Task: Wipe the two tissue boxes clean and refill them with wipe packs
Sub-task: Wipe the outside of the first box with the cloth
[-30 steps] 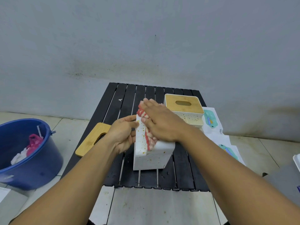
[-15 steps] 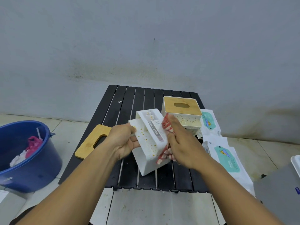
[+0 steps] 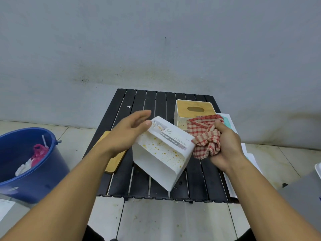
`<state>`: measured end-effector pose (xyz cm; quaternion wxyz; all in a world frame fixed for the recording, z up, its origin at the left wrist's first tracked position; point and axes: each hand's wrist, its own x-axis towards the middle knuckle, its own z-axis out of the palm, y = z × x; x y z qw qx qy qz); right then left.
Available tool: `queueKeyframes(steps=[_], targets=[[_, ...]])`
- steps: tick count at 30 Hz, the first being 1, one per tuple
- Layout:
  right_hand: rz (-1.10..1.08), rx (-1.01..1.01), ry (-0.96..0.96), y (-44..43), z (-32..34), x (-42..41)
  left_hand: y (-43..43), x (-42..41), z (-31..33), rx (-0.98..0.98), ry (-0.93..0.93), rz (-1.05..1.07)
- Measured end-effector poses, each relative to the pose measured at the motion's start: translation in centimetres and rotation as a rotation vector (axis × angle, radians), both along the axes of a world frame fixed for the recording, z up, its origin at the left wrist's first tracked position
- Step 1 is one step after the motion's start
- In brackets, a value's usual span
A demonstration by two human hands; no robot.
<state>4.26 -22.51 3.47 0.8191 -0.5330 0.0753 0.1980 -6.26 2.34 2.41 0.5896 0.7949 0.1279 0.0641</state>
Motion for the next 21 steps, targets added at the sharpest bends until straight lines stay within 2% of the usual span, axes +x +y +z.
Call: queueKeyframes(steps=[2, 5, 10, 12, 14, 16, 19, 21], targets=[[0.03, 0.051, 0.01, 0.2, 0.1, -0.2, -0.3, 0.5, -0.2, -0.051, 0.057, -0.107], [0.054, 0.074, 0.036, 0.7, 0.3, -0.3, -0.2, 0.6, -0.4, -0.027, 0.087, -0.186], [-0.019, 0.113, 0.058, 0.8, 0.4, 0.1, -0.3, 0.0, 0.4, 0.191, 0.129, -0.258], [-0.025, 0.095, -0.003, 0.7, 0.7, 0.1, -0.4, 0.0, 0.4, 0.251, 0.097, -0.224], [-0.011, -0.091, -0.19, 0.8, 0.7, -0.6, -0.5, 0.1, -0.1, 0.269, 0.066, -0.141], [0.072, -0.393, -0.483, 1.1, 0.0, -2.5, -0.5, 0.2, -0.7, 0.265, 0.055, -0.042], [0.334, -1.07, -1.069, 1.5, -3.3, -4.5, -0.4, 0.5, -1.0, 0.243, 0.023, 0.014], [0.302, -1.368, -1.215, 1.8, -4.7, -5.2, -0.3, 0.5, -1.0, 0.226, -0.005, -0.004]])
